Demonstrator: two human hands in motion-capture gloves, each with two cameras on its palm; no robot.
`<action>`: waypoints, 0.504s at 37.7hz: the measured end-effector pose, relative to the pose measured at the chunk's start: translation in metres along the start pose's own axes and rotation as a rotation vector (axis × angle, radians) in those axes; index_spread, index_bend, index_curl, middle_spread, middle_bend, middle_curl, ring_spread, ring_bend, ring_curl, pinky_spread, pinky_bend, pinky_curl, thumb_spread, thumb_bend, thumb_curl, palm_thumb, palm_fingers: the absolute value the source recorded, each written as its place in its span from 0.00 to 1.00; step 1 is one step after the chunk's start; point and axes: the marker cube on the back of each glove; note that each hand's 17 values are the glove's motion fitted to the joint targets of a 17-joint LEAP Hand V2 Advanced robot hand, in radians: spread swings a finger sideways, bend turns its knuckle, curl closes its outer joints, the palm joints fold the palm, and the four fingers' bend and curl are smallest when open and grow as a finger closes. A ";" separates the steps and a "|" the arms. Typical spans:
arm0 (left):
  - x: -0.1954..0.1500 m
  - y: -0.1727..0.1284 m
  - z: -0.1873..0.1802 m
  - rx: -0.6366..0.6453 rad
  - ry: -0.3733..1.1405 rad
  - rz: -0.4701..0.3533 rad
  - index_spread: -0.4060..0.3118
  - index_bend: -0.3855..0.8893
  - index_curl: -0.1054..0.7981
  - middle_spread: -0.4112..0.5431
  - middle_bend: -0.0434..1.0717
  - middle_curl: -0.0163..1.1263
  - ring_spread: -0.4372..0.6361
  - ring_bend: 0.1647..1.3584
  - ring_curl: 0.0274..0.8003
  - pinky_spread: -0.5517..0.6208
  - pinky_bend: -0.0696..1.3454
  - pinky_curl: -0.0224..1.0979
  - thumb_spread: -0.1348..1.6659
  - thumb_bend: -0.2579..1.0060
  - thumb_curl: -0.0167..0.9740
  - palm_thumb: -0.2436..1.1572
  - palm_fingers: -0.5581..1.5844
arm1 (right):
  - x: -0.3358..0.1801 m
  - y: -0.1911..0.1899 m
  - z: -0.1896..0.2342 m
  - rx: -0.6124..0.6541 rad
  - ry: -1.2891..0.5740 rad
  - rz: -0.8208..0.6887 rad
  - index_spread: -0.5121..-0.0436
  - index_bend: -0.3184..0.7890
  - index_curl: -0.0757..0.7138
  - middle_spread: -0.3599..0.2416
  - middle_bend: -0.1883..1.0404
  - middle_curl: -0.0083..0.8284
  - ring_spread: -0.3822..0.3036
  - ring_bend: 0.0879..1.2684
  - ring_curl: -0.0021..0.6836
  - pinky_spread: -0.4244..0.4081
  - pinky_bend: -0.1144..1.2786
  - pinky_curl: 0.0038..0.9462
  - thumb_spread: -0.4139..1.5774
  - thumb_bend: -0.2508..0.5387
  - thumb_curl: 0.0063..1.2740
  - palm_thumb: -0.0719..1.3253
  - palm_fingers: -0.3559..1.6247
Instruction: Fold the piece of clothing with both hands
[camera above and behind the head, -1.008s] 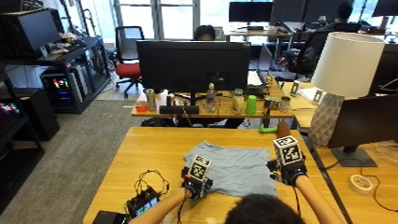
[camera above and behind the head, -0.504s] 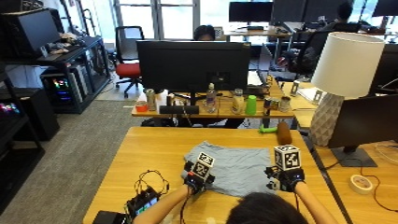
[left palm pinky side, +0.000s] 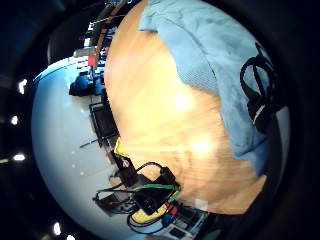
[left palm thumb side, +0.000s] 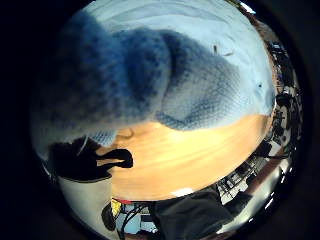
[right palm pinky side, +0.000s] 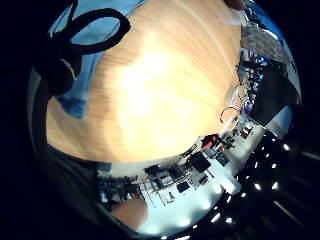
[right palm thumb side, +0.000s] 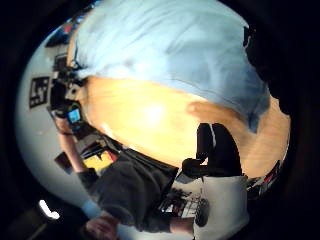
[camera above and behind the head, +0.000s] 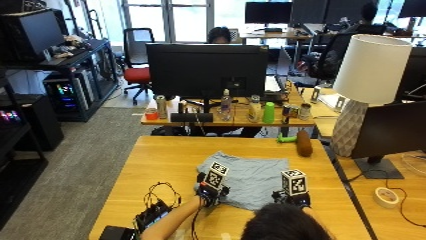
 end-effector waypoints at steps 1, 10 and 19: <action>-0.001 0.000 -0.001 -0.002 0.000 -0.006 0.17 0.44 0.61 0.13 0.33 0.43 0.09 0.27 0.48 0.14 0.37 0.38 0.56 0.24 0.60 0.76 0.82 | -0.002 -0.001 0.002 0.006 0.005 -0.001 0.60 0.37 0.36 0.46 0.40 0.53 0.36 0.44 0.59 0.36 0.47 0.40 0.79 0.42 0.25 0.61 0.64; -0.004 0.007 -0.019 -0.040 0.014 0.015 0.17 0.44 0.63 0.12 0.32 0.45 0.09 0.27 0.50 0.16 0.32 0.38 0.59 0.22 0.63 0.76 0.81 | -0.026 0.031 -0.006 0.019 0.090 0.063 0.60 0.39 0.38 0.42 0.40 0.55 0.32 0.42 0.61 0.34 0.42 0.40 0.74 0.39 0.29 0.68 0.65; -0.013 0.013 -0.026 -0.093 0.010 0.005 0.18 0.44 0.64 0.13 0.31 0.46 0.09 0.27 0.51 0.17 0.29 0.38 0.62 0.20 0.65 0.76 0.81 | -0.032 0.035 -0.022 0.105 0.159 0.124 0.58 0.44 0.42 0.37 0.38 0.57 0.28 0.35 0.60 0.22 0.43 0.40 0.62 0.38 0.37 0.78 0.74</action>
